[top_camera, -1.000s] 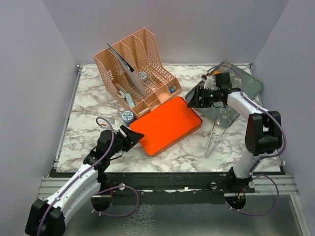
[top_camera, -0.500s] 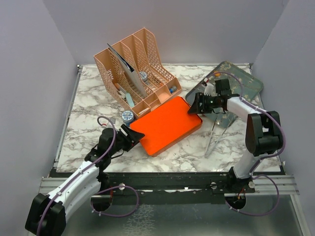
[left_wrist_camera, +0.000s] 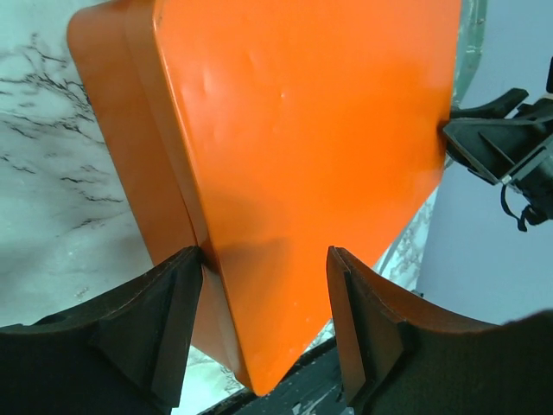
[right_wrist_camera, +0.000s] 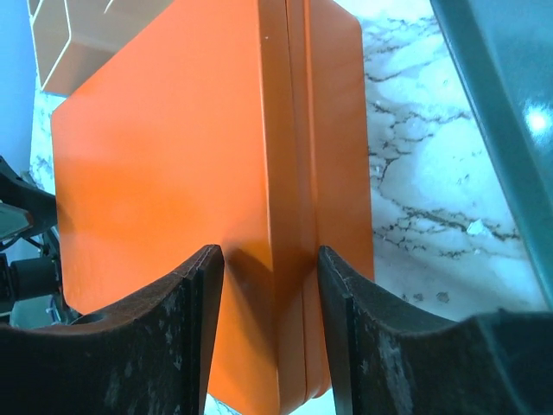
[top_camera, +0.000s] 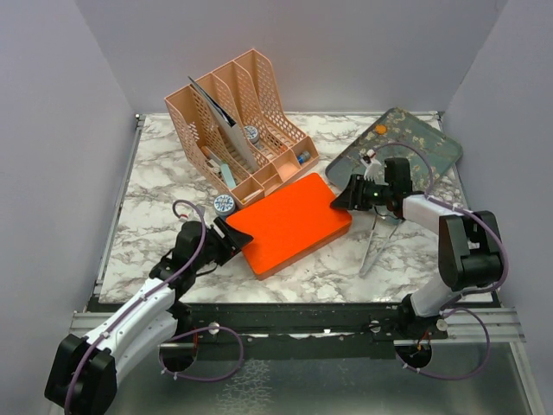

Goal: Pack the cookies

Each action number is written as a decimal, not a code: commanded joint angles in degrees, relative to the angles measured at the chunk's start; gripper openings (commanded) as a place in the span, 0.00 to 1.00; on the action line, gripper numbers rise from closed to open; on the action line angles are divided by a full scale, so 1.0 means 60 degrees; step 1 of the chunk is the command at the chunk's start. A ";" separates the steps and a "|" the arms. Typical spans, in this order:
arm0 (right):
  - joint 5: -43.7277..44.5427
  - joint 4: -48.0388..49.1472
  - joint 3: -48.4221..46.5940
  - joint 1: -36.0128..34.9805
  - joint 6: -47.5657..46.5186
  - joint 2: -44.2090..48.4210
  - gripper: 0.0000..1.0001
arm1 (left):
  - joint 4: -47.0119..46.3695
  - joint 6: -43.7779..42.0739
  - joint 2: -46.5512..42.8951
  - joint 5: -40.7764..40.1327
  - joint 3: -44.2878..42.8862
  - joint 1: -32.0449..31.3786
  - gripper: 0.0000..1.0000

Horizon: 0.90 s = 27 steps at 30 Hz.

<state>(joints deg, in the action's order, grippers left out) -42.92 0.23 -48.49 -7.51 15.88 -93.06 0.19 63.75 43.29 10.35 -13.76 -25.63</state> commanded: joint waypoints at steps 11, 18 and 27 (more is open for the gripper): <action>-0.1406 0.3817 0.3107 -0.0859 0.3127 0.0927 0.37 | 0.1567 -0.1506 -0.0574 -0.1201 -0.0851 -0.0079 0.65; -0.0399 0.4960 0.4000 -0.1325 0.3505 0.0493 0.31 | 0.1861 -0.1766 -0.0657 -0.1527 -0.0740 -0.0079 0.65; 0.0364 0.4919 0.4178 -0.1576 0.3694 0.1187 0.42 | 0.2328 -0.1577 -0.1040 -0.1557 -0.1069 -0.0079 0.67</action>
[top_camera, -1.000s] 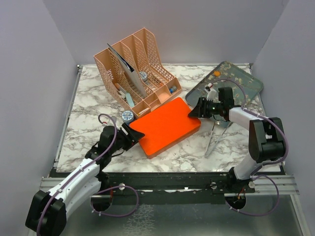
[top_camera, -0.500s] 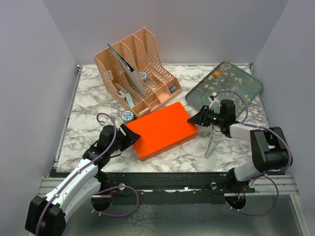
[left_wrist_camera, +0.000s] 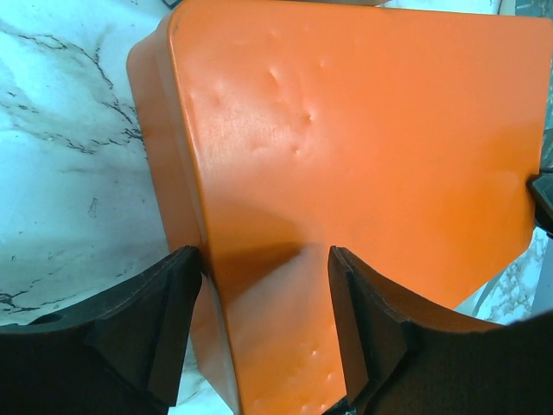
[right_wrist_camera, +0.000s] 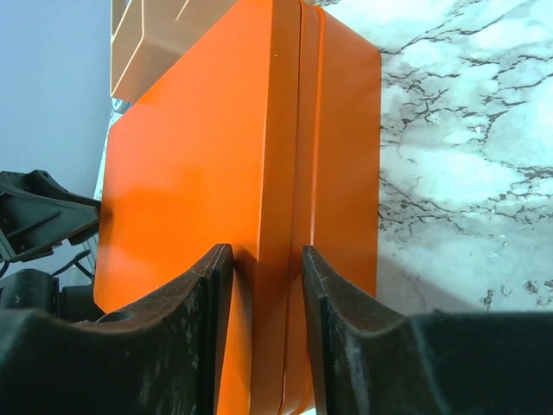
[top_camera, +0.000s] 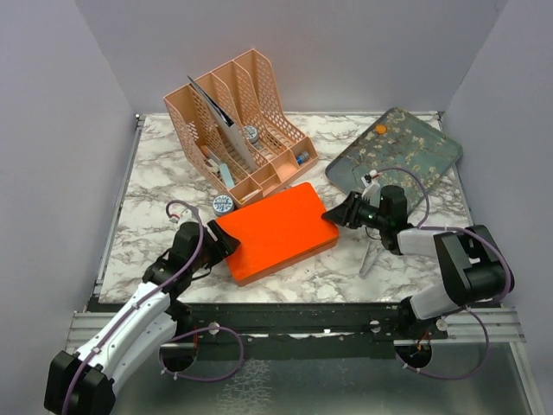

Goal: Pack the cookies

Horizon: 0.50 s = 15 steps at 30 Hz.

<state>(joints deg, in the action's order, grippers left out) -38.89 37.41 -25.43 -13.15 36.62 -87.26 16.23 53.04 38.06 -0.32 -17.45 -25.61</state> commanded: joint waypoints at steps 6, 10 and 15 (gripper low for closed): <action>0.0977 -0.3598 -0.0390 -0.0630 -0.0823 0.1406 0.63 | 0.0715 0.0175 -0.0174 -0.0266 -0.0898 -0.0083 0.72; 0.1240 -0.4289 -0.0576 -0.0633 -0.1082 0.1955 0.68 | 0.1310 0.0246 -0.0337 -0.0281 -0.1064 -0.0083 0.74; 0.1093 -0.4795 -0.0464 -0.0634 -0.1193 0.2605 0.69 | 0.1951 0.0125 -0.0386 0.0250 -0.1372 -0.0079 0.74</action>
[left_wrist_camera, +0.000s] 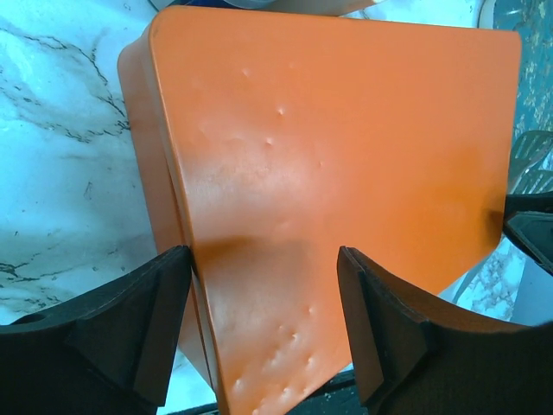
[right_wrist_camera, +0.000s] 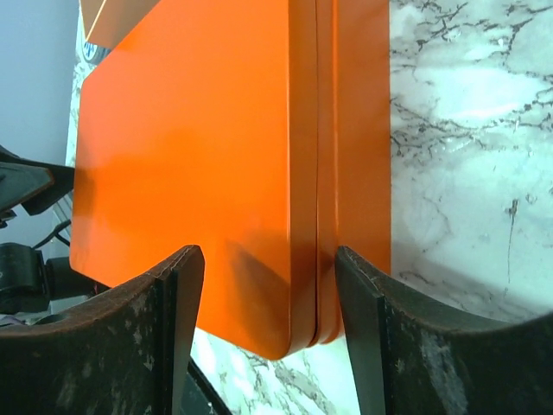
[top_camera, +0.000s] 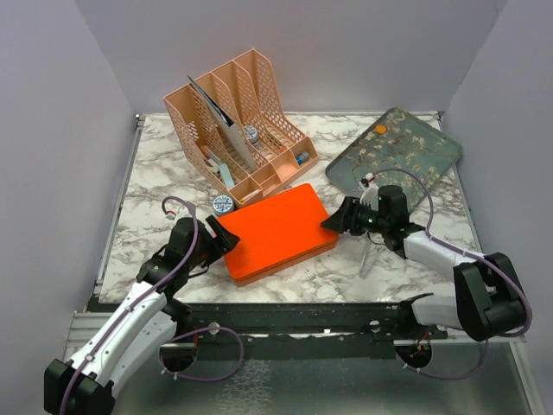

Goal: Pack the cookies

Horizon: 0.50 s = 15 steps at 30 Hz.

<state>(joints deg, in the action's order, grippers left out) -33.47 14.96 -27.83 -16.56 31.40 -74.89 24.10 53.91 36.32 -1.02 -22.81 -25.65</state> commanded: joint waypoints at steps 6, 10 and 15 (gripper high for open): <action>0.0258 -0.1533 0.0100 -0.0060 -0.0556 0.0990 0.70 | 0.1152 -0.0155 0.0113 0.0733 -0.0586 -0.0076 0.75; 0.0255 -0.1592 0.0275 -0.0068 -0.0509 0.1128 0.70 | 0.1116 0.0027 0.0147 0.0754 -0.0346 -0.0076 0.75; 0.0586 -0.2133 0.0410 -0.0068 -0.0555 0.1428 0.67 | 0.1018 0.0174 -0.0012 0.0853 -0.0263 -0.0076 0.74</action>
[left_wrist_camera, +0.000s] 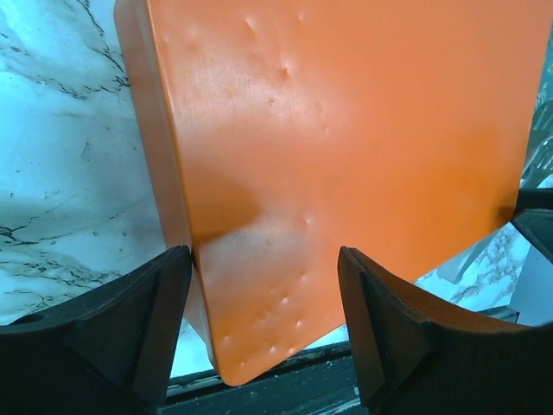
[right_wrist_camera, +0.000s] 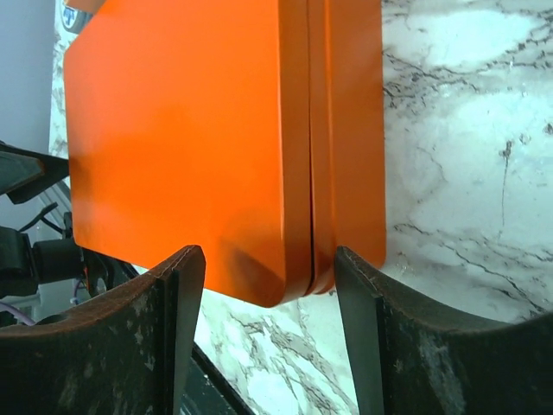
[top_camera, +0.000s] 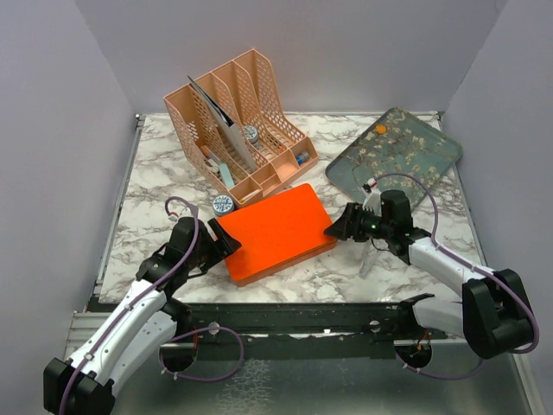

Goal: Pack the cookies

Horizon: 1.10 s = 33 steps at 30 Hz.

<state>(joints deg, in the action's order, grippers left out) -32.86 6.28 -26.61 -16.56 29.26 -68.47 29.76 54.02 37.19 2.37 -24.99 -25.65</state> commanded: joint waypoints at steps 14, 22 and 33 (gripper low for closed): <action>-0.0131 0.0181 0.0762 -0.0068 0.0218 0.0135 0.57 | -0.0404 0.0687 -0.0254 0.0925 0.0179 -0.0076 0.74; -0.1008 0.1648 0.1292 -0.0064 0.0881 -0.0159 0.45 | -0.0732 0.0884 -0.0105 0.0988 0.0105 -0.0076 0.73; -0.1365 0.3729 0.2203 -0.0067 0.2269 -0.1082 0.21 | -0.1023 0.0891 0.0029 0.0467 0.0149 -0.0076 0.74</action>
<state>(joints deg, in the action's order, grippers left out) -34.04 25.69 -16.12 -15.16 38.61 -72.12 29.67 57.84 37.45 4.40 -24.58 -25.58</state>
